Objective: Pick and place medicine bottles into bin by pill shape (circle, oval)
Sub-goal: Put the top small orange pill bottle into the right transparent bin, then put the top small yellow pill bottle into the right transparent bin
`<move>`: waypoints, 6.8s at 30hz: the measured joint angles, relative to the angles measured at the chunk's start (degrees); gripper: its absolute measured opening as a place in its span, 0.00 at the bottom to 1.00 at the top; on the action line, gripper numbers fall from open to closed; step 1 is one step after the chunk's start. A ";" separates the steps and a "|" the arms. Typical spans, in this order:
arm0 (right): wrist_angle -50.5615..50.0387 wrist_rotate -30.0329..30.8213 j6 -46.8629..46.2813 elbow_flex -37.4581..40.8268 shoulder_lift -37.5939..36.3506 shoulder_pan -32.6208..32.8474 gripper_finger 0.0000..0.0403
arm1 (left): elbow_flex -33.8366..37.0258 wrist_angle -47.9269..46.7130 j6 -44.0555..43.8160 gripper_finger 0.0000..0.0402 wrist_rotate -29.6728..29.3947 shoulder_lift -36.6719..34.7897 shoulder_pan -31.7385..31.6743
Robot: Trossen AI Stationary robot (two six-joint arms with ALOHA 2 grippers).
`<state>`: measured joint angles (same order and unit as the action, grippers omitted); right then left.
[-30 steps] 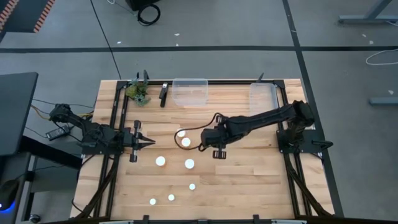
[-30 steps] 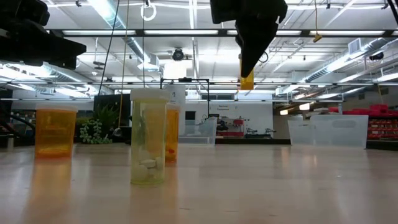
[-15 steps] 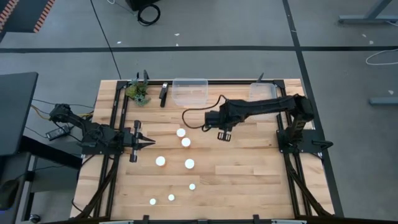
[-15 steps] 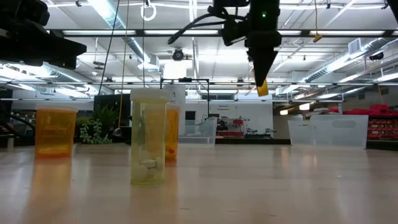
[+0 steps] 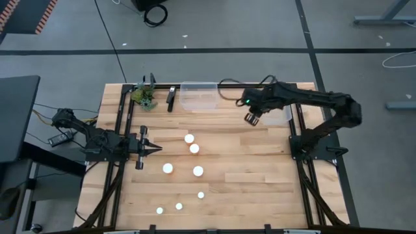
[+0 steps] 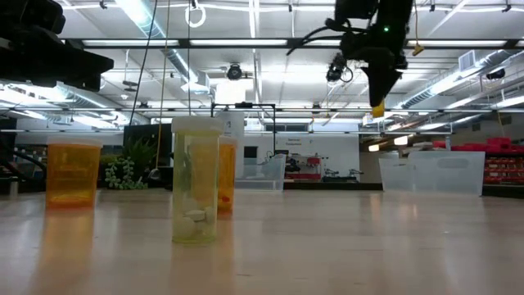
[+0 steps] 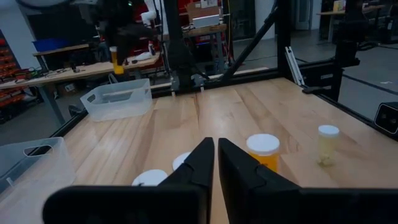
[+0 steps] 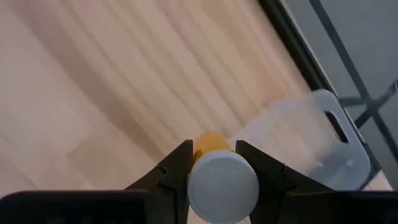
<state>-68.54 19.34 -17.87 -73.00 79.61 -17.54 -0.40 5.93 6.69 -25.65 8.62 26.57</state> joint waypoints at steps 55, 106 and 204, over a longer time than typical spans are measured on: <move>27.40 -12.14 8.20 17.75 7.59 -41.40 0.31 | 0.00 -0.07 -0.01 0.07 0.00 0.00 0.02; 24.48 -10.76 5.68 17.95 7.59 -40.14 0.48 | 0.00 -0.17 -0.01 0.08 0.02 0.00 0.00; 21.08 -16.60 10.40 -45.77 50.20 41.41 0.47 | 0.00 -0.17 0.00 0.09 0.00 0.00 0.01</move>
<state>-47.47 2.74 -7.47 -118.78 129.81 23.87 -0.40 5.76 6.69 -25.65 8.62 26.58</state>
